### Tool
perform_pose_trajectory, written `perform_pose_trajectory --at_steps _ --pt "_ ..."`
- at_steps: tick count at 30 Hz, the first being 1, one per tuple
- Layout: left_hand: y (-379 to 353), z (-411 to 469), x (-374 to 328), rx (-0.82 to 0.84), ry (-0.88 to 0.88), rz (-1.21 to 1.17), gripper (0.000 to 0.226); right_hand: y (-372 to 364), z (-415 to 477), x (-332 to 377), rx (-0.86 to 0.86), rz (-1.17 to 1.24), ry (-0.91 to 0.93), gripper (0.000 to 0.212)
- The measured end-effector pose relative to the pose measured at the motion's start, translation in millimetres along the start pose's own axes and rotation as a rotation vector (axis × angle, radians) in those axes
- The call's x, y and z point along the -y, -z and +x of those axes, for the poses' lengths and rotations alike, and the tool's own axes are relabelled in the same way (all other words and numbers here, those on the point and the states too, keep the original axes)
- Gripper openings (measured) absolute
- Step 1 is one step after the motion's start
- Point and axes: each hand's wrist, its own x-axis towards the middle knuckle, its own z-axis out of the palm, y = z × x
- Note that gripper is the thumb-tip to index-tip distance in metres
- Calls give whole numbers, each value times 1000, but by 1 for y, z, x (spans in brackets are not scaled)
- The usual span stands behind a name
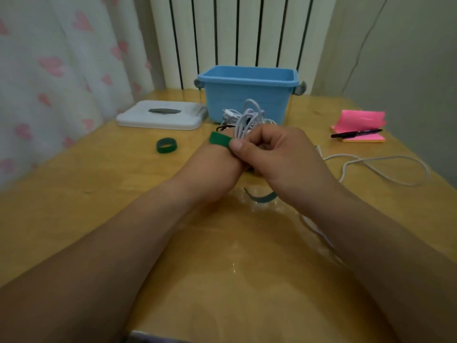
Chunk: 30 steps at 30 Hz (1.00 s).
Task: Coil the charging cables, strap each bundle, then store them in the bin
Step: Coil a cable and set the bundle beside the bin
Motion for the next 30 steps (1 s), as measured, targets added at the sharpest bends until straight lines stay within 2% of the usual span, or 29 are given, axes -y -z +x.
perform_pose_trajectory --at_steps 2,6,9,11,14,22,26,30 --pt "3 3 -2 65 -38 -73 48 1 2 -4 -68 1 -22 18" --pt "7 1 2 181 -32 -216 36 1 2 -5 -123 29 -33 18" --pt "9 3 7 181 82 -481 24 2 5 -7 -163 53 -46 20" --pt "6 7 12 117 165 -613 34 2 5 -9 -172 73 -54 21" --pt "1 14 21 -7 162 -551 42 1 3 -8 -180 96 -36 22" --pt "0 10 16 -163 19 -520 38 2 1 -1 -172 148 7 14" --pt "-2 8 12 -224 42 -572 37 0 0 3 -167 133 -17 16" --pt "-4 5 3 -287 35 -619 39 -6 0 3 -237 137 -14 23"
